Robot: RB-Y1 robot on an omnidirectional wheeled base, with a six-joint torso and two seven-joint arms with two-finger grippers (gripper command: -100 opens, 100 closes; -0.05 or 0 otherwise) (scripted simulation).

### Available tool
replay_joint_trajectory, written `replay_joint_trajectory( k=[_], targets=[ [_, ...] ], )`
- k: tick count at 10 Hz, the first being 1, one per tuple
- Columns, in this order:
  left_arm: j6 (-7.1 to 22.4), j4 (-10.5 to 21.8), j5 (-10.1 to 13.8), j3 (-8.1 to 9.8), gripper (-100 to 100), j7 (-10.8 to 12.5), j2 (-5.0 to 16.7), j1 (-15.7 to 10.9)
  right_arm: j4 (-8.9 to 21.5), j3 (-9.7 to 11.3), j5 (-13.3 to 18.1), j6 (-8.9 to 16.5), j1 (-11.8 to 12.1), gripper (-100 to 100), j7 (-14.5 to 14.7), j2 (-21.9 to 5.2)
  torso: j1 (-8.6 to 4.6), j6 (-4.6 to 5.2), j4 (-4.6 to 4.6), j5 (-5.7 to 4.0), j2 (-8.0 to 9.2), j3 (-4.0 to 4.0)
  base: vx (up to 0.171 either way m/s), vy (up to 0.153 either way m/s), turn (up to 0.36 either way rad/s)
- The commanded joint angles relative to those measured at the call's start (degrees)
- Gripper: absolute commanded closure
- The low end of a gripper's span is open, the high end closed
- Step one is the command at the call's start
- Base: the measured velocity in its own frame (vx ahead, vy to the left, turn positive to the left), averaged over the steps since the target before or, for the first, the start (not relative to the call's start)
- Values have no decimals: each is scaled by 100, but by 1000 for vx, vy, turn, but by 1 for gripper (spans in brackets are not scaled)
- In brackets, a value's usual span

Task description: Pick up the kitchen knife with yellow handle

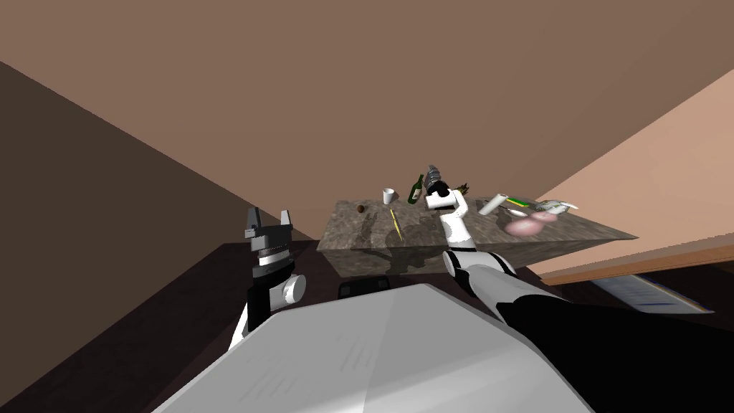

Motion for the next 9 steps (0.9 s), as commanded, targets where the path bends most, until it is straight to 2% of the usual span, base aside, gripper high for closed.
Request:
replay_joint_trajectory(
  k=[1,2,3,4,5,6,7,8,9],
  targets=[
    [0,0,0,0,0,0,0,0,191,-26,-28,286,-183,-100,-183,-34,0,0,0,0,0,0,25,64,-27],
    [0,0,0,0,0,0,0,0,191,-26,-28,373,-183,-100,-183,-34,1,-1,0,0,1,1,5,28,1],
    [0,0,0,0,0,0,0,-1,444,-106,-74,583,-434,-100,-457,-67,-10,-1,1,-2,7,4,10,47,-36],
    [0,0,0,0,0,0,0,0,518,-106,-74,740,-434,-100,-467,-67,-5,0,2,-1,7,4,8,49,-23],
    [0,0,0,0,0,0,0,0,663,-190,-122,937,-655,-100,-703,-94,-5,0,1,-2,9,4,7,65,-28],
    [0,0,0,0,0,0,0,0,847,-190,-122,1102,-672,-100,-754,-94,1,-1,2,1,8,5,16,58,-16],
    [0,0,0,0,0,0,0,0,1087,-278,-171,1276,-895,-100,-967,-115,-2,-1,0,0,6,3,20,74,-14],
    [0,0,0,0,0,0,0,0,1208,-278,-171,1448,-895,-100,-1041,-115,4,0,0,1,4,2,10,61,-14],
    [0,0,0,0,0,0,0,0,1409,-369,-220,1605,-1105,-100,-1240,-130,-1,0,0,-1,7,3,10,65,-11]
  ],
)
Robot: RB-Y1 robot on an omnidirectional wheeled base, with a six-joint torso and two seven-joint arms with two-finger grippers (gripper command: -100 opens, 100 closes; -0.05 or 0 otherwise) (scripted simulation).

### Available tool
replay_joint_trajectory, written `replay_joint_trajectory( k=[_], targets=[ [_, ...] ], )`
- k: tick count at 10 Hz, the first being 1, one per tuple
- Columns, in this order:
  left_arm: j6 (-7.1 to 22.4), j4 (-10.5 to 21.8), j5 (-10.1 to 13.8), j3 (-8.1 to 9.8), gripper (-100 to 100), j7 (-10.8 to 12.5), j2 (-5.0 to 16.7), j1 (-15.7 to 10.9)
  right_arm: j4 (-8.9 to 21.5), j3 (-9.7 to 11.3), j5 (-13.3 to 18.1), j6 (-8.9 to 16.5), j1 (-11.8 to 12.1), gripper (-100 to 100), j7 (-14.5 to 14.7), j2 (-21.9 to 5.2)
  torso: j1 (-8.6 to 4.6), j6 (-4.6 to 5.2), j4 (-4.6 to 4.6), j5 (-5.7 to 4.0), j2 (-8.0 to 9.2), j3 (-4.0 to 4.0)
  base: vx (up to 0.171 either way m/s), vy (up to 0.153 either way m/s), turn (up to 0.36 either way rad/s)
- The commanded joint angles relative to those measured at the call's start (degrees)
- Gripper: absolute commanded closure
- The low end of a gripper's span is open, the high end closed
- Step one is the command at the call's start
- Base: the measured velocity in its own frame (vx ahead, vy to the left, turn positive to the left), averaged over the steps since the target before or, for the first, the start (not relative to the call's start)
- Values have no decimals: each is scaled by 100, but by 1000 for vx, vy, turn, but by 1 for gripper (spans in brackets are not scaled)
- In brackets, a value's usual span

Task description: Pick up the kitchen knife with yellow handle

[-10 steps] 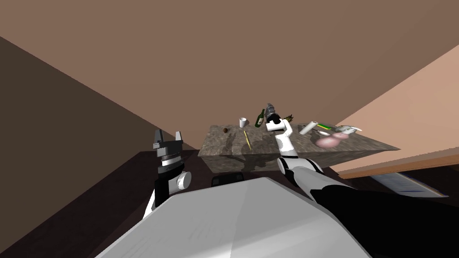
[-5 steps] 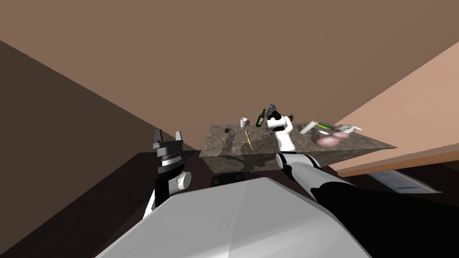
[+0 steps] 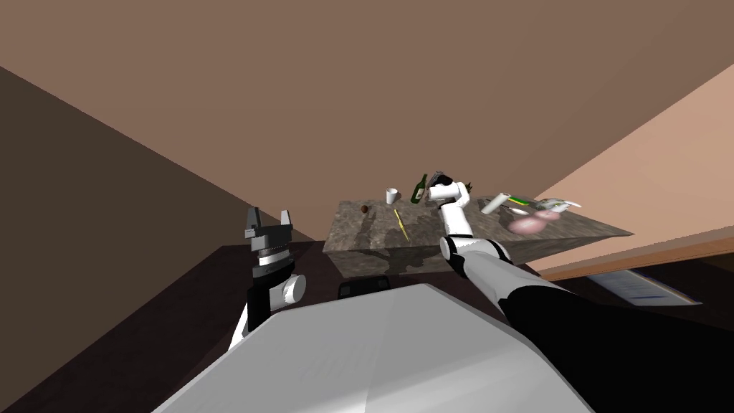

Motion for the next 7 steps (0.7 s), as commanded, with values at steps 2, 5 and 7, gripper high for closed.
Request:
replay_joint_trajectory(
  k=[2,5,7],
  targets=[
    [0,0,0,0,0,0,0,0,290,-39,34,325,-134,-100,-233,32,-5,0,0,-1,0,0,8,34,-4],
    [0,0,0,0,0,0,0,0,821,-229,-67,900,-513,-100,-750,15,-7,1,0,-2,3,1,4,52,-1],
    [0,0,0,0,0,0,0,0,1178,-326,-116,1162,-681,-100,-1032,13,-3,0,-1,-1,2,1,4,58,3]
  ],
)
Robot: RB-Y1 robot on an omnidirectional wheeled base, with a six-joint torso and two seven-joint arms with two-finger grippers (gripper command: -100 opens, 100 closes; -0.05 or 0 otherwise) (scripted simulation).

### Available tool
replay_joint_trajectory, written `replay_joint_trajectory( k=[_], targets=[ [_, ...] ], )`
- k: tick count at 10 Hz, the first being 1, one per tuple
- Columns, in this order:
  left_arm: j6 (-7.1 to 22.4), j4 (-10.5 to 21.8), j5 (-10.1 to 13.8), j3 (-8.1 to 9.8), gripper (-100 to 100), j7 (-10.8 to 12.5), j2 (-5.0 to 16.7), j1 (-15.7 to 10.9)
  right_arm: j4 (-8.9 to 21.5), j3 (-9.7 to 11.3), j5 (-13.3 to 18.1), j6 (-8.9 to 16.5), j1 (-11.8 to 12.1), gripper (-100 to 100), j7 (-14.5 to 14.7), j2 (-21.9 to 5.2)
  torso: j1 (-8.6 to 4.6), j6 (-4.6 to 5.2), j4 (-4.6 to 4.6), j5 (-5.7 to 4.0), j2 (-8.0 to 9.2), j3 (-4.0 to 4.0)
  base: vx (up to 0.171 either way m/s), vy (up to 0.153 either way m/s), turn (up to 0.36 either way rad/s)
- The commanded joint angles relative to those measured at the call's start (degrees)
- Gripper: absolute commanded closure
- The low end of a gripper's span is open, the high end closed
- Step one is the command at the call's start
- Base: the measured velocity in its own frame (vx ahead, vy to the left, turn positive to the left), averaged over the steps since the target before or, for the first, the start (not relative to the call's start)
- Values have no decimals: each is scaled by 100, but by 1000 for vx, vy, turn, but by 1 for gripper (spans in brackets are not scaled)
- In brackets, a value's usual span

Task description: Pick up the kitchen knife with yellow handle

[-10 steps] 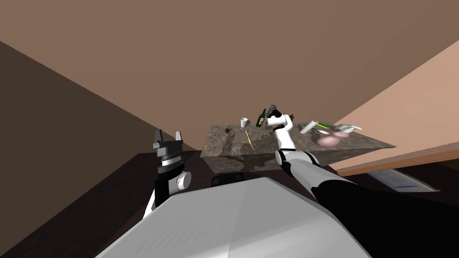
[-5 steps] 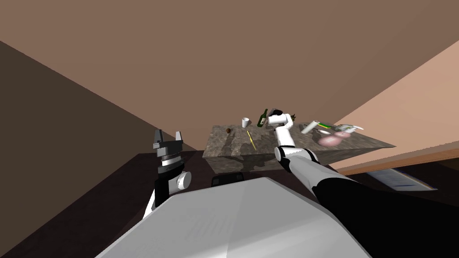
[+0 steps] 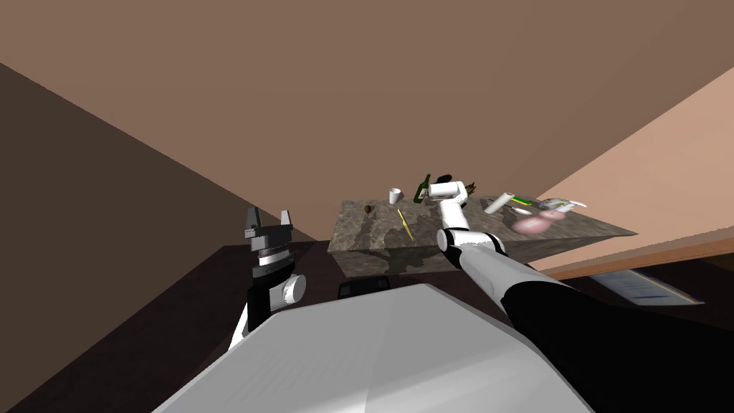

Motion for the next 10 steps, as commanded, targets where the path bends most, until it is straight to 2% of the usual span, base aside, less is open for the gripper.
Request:
replay_joint_trajectory(
  k=[1,2,3,4,5,6,7,8,9,10],
  targets=[
    [0,0,0,0,0,0,0,0,286,-50,-41,252,-96,-100,-173,-17,0,0,0,0,0,0,3,49,3],
    [0,0,0,0,0,0,0,0,567,-146,-89,411,-249,-100,-420,-16,-3,0,-1,-1,0,-1,0,64,16],
    [0,0,0,0,0,0,0,0,717,-146,-89,539,-249,-100,-440,-16,1,0,-1,-1,1,0,-1,56,5],
    [0,0,0,0,0,0,0,0,717,-146,-89,556,-249,-100,-440,-16,-3,2,0,-2,3,1,-1,22,-9],
    [0,0,0,0,0,0,0,0,890,-239,-136,842,-388,-100,-696,-12,-14,1,1,-3,3,2,1,28,17],
    [0,0,0,0,0,0,0,0,1067,-239,-136,845,-388,-100,-696,-12,-12,1,0,-3,2,1,1,34,13],
    [0,0,0,0,0,0,0,0,1067,-239,-136,845,-388,-100,-696,-12,-12,2,0,-4,2,1,0,20,-7],
    [0,0,0,0,0,0,0,0,1309,-330,-180,1118,-514,-100,-941,-5,-16,1,0,-4,2,1,-5,28,15],
    [0,0,0,0,0,0,0,0,1408,-330,-180,1118,-514,-100,-941,-5,-13,0,0,-4,3,1,-1,34,13],
    [0,0,0,0,0,0,0,0,1560,-416,-223,1375,-627,-100,-1172,3,-12,2,0,-3,2,1,1,51,13]
  ],
)
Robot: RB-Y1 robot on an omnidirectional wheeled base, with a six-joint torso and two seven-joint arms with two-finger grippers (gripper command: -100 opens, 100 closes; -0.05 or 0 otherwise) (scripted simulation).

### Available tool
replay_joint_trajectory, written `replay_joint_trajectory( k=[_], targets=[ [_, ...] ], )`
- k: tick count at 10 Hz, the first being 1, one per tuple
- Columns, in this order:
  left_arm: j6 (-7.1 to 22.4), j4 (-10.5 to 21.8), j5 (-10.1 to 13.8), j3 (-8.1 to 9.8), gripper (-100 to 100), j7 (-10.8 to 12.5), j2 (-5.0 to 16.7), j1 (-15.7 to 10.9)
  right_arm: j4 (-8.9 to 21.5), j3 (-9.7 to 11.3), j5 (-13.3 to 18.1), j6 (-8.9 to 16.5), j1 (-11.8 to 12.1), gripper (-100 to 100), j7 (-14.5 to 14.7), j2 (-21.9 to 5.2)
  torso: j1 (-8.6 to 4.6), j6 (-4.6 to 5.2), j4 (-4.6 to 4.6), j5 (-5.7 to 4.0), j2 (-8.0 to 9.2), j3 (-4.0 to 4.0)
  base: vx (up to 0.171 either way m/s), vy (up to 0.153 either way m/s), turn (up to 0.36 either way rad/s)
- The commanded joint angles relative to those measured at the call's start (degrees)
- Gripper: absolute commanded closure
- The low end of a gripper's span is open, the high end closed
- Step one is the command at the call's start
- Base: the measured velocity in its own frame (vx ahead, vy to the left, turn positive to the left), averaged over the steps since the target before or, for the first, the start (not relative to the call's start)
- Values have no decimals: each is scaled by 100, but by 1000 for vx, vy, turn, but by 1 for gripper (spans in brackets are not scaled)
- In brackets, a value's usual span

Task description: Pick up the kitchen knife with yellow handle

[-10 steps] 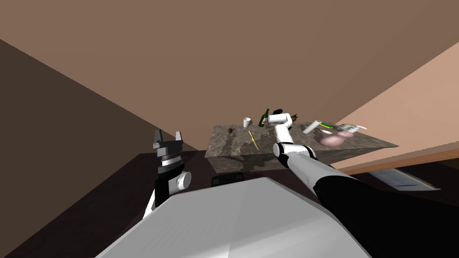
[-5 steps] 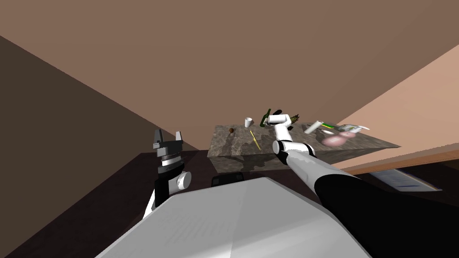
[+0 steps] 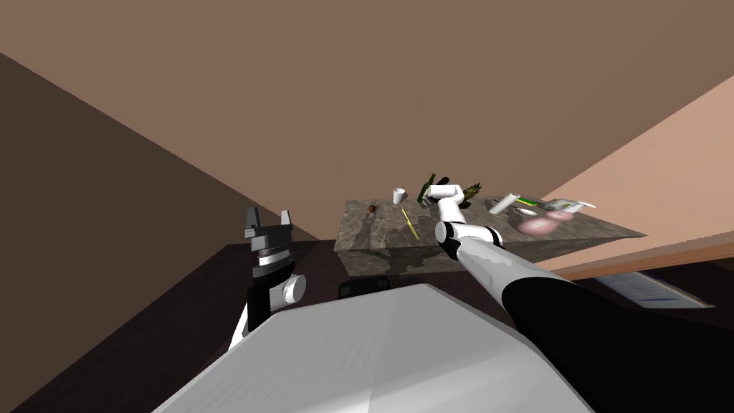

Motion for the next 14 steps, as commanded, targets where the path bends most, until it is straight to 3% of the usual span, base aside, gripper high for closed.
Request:
replay_joint_trajectory(
  k=[1,2,3,4,7,9,11,13,14],
  targets=[
    [0,0,0,0,0,0,0,0,225,-42,-19,174,-45,-100,-137,13,0,0,0,0,0,0,2,46,9],
    [0,0,0,0,0,0,0,0,398,-124,-59,406,-146,-100,-354,23,-2,1,0,0,0,0,-2,47,15],
    [0,0,0,0,0,0,0,0,523,-124,-59,413,-146,-100,-354,23,0,0,0,0,1,0,0,35,10],
    [0,0,0,0,0,0,0,0,694,-199,-96,635,-236,-100,-556,34,-5,1,0,-1,1,0,2,34,17],
    [0,0,0,0,0,0,0,0,831,-199,-96,635,-236,-100,-556,34,-14,3,0,-3,1,1,2,13,3],
    [0,0,0,0,0,0,0,0,1307,-332,-160,996,-383,-100,-907,56,-13,1,0,-3,0,0,1,29,21],
    [0,0,0,0,0,0,0,0,1577,-388,-186,1182,-441,-100,-1054,67,-5,1,1,-1,2,1,-1,35,8],
    [0,0,0,0,0,0,0,0,1577,-388,-186,1182,-441,-100,-1054,67,-10,2,1,-2,1,1,1,10,2],
    [0,0,0,0,0,0,0,0,1771,-436,-209,1321,-489,-100,-1181,77,-16,2,1,-2,1,1,2,11,14]
  ],
)
